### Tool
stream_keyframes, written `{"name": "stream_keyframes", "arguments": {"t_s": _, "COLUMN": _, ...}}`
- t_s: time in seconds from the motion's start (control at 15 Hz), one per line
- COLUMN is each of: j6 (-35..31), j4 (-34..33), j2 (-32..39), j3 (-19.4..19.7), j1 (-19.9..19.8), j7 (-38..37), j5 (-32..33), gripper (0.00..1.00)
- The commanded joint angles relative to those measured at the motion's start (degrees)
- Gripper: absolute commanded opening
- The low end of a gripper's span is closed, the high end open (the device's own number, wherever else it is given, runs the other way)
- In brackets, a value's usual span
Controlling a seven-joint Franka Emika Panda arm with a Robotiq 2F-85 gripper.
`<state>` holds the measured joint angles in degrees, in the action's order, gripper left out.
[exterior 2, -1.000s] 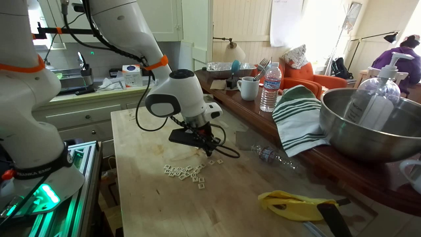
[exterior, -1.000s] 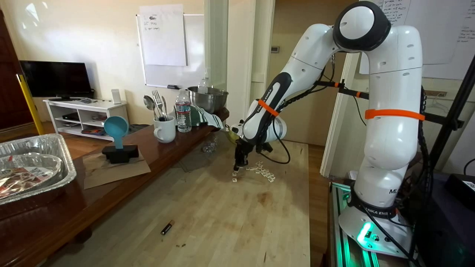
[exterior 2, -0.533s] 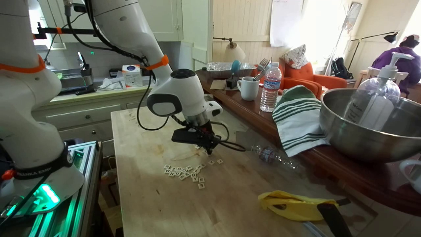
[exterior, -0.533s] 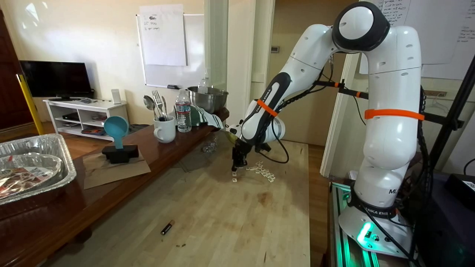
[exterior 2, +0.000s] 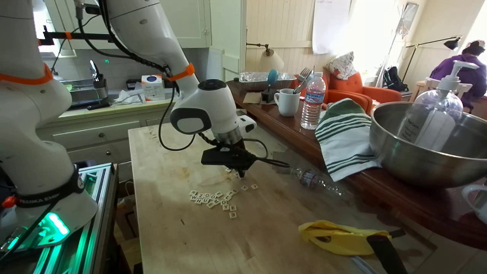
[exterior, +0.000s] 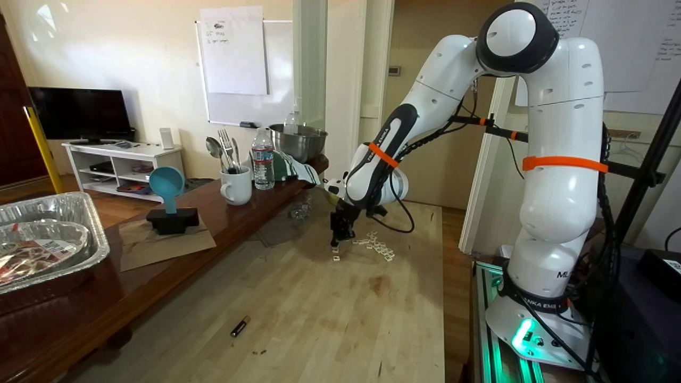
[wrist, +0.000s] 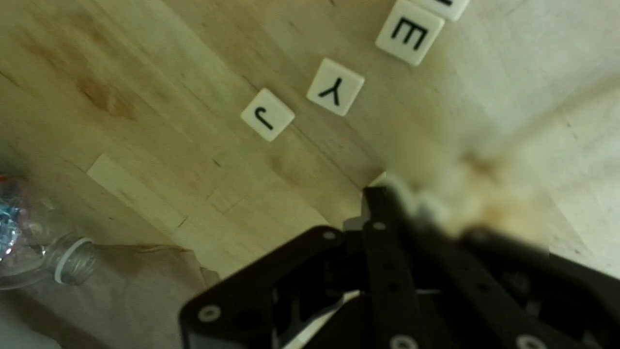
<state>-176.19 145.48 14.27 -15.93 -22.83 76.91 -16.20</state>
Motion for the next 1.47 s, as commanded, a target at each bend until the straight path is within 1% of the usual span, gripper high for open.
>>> {"name": "stream_keyframes", "arguments": {"t_s": 0.0, "j6": 1.68, "j4": 0.23, "j2": 3.45, "j3": -1.44, "j1": -1.27, "j7": 3.55, "j5": 0.9, "gripper": 0.0}}
{"name": "stream_keyframes", "arguments": {"t_s": 0.4, "j6": 2.16, "j4": 0.21, "j2": 3.47, "j3": -2.96, "j1": -2.07, "j7": 4.34, "j5": -0.05, "gripper": 0.0}}
{"name": "stream_keyframes", "arguments": {"t_s": 0.6, "j6": 2.24, "j4": 0.52, "j2": 3.37, "j3": -2.59, "j1": -1.51, "j7": 3.66, "j5": 0.54, "gripper": 0.0}}
{"name": "stream_keyframes", "arguments": {"t_s": 0.93, "j6": 3.11, "j4": 0.84, "j2": 2.95, "j3": -3.44, "j1": -1.87, "j7": 4.77, "j5": 0.58, "gripper": 0.0}}
{"name": "stream_keyframes", "arguments": {"t_s": 1.07, "j6": 3.66, "j4": 1.0, "j2": 2.68, "j3": -4.82, "j1": -2.66, "j7": 5.81, "j5": -0.08, "gripper": 0.0}}
{"name": "stream_keyframes", "arguments": {"t_s": 1.27, "j6": 4.13, "j4": 1.33, "j2": 2.43, "j3": -5.12, "j1": -2.82, "j7": 6.24, "j5": 0.3, "gripper": 0.0}}
{"name": "stream_keyframes", "arguments": {"t_s": 1.4, "j6": 4.63, "j4": 1.6, "j2": 2.14, "j3": -4.45, "j1": -2.3, "j7": 6.1, "j5": 1.05, "gripper": 0.0}}
